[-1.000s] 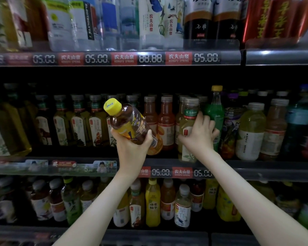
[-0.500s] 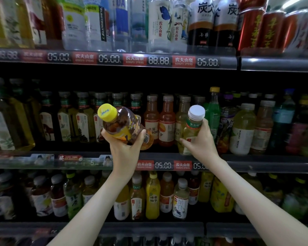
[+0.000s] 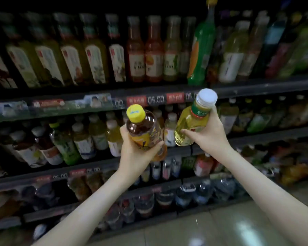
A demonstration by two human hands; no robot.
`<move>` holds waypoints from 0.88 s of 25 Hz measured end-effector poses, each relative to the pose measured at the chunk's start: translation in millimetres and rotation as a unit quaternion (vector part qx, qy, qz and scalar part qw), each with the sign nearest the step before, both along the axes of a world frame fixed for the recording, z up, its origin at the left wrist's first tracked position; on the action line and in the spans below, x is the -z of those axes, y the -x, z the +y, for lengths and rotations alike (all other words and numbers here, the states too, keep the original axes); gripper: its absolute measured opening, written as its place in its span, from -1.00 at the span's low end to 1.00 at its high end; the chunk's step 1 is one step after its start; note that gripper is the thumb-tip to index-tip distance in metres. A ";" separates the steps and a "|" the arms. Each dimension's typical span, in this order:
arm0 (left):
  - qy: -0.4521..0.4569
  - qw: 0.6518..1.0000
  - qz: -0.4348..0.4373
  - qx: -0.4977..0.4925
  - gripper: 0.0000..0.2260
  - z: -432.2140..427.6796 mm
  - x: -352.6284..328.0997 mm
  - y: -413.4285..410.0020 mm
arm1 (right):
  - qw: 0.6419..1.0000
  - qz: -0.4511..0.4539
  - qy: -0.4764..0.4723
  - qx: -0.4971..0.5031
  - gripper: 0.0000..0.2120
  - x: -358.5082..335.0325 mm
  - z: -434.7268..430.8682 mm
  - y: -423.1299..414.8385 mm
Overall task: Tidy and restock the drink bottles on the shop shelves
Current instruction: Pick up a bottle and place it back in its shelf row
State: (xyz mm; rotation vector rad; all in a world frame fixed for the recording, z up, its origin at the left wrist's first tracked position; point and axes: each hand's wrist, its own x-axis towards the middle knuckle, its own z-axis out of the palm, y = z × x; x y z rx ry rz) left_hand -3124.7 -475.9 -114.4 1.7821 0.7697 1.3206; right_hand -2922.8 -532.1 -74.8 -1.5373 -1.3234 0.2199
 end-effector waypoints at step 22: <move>0.424 0.846 0.308 -0.095 -0.36 -76.9 717.7 -47.1 | 0.867 0.220 0.418 0.159 -0.26 850.0 -174.1 -28.3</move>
